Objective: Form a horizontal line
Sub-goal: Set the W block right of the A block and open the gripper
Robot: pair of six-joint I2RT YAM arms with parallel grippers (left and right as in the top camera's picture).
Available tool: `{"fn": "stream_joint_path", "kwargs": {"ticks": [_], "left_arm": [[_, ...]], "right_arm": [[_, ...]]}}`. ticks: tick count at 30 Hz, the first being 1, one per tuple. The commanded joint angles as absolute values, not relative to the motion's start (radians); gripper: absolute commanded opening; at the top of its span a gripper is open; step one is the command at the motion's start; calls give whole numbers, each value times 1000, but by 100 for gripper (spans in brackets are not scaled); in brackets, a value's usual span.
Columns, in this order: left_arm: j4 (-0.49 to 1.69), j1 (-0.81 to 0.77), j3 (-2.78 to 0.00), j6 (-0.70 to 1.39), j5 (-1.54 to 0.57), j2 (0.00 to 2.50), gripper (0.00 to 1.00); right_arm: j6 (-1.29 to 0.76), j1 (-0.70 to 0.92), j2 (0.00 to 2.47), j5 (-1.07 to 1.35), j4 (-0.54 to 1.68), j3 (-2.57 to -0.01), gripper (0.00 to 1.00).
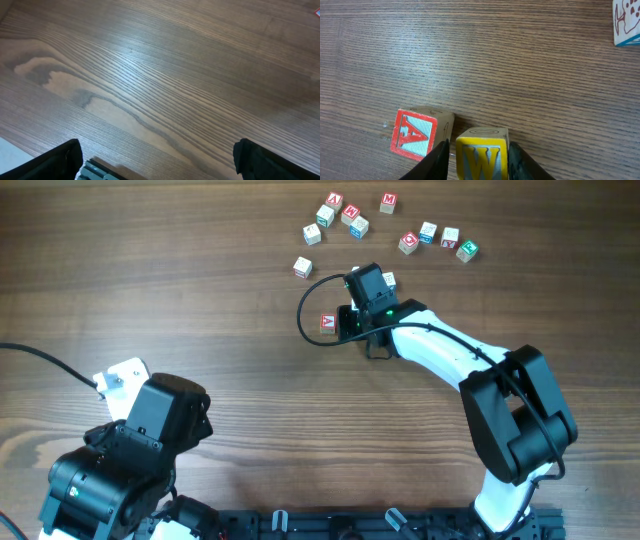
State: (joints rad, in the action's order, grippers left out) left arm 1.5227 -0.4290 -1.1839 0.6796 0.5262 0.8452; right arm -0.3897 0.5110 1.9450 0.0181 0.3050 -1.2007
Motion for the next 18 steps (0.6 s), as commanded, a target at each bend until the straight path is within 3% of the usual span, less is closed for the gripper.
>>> {"fn": "stream_joint_path", "kwargs": {"ticks": [1,5,18], "left_arm": [[1523,-427,-1182,697,528,842,100],[1523,-427,-1182,697,528,842,100],[1523,-427,-1182,697,528,842,100]], "right_arm": [[-404,510,1958,21,305,-1213,33],[-404,510,1958,21,312,-1213,27],[-456,510,1957,35,297,-1214,28]]}}
